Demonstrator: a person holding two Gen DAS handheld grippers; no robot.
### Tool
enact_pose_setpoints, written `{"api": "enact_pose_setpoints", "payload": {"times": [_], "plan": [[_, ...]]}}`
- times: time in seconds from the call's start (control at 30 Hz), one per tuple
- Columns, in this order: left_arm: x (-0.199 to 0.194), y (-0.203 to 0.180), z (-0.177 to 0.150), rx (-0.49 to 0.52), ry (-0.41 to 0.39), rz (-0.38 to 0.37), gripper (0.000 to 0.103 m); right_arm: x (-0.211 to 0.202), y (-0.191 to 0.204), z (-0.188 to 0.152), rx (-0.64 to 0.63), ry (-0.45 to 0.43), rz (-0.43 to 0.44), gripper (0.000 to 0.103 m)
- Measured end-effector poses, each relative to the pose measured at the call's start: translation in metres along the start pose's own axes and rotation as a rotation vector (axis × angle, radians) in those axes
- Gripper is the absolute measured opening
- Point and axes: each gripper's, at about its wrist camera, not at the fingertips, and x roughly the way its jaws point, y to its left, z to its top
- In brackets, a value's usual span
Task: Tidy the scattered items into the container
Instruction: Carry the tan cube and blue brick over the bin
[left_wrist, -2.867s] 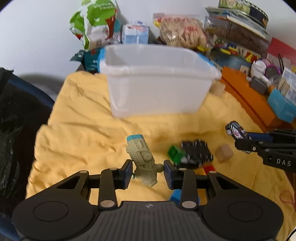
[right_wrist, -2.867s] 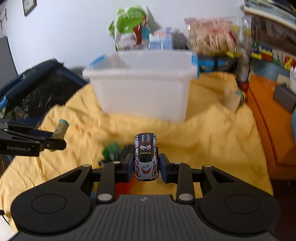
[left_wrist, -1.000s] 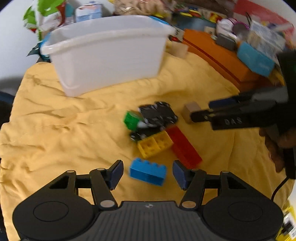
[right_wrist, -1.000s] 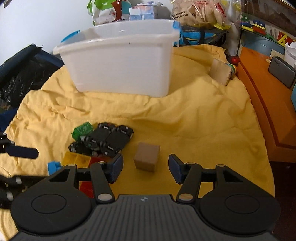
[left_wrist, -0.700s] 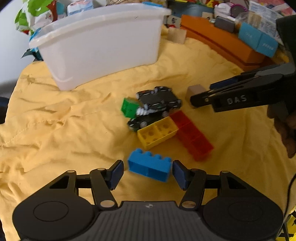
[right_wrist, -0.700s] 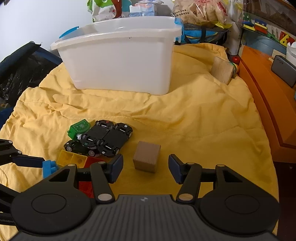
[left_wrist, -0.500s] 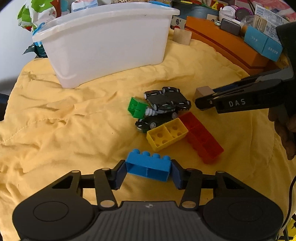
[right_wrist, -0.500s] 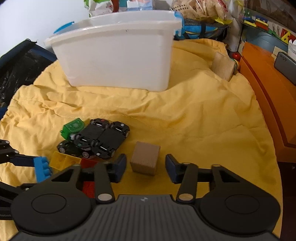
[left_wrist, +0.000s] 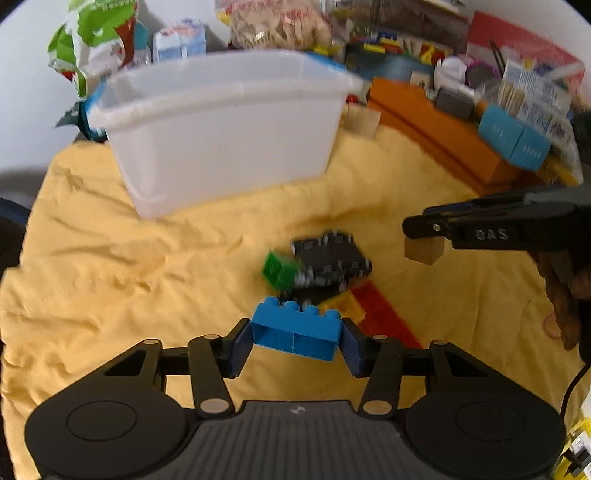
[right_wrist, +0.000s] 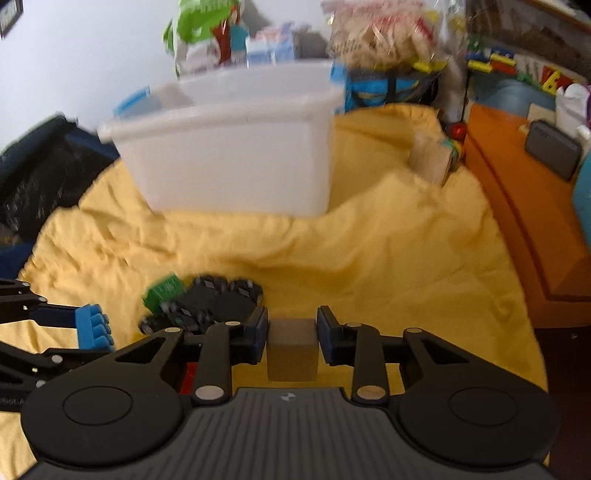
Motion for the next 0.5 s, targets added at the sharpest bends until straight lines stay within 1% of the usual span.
{"api": "enact_pose_setpoints", "payload": {"times": [0.17, 0.27, 0.4, 0.5], "plan": [[-0.019, 0.010, 0.025, -0.027, -0.049, 0.017, 0.054, -0.020, -0.001, 0.019, 0.009, -0.067, 0.014, 0.033], [-0.028, 0.020, 0.045, -0.045, -0.072, 0.033, 0.054, -0.029, 0.002, 0.036, 0.008, -0.110, 0.025, 0.033], [-0.042, 0.034, 0.073, -0.061, -0.103, 0.067, 0.054, -0.039, 0.007, 0.062, -0.019, -0.164, 0.045, 0.033], [-0.050, 0.042, 0.091, -0.053, -0.122, 0.097, 0.054, -0.042, 0.011, 0.078, -0.033, -0.184, 0.059, 0.033]]}}
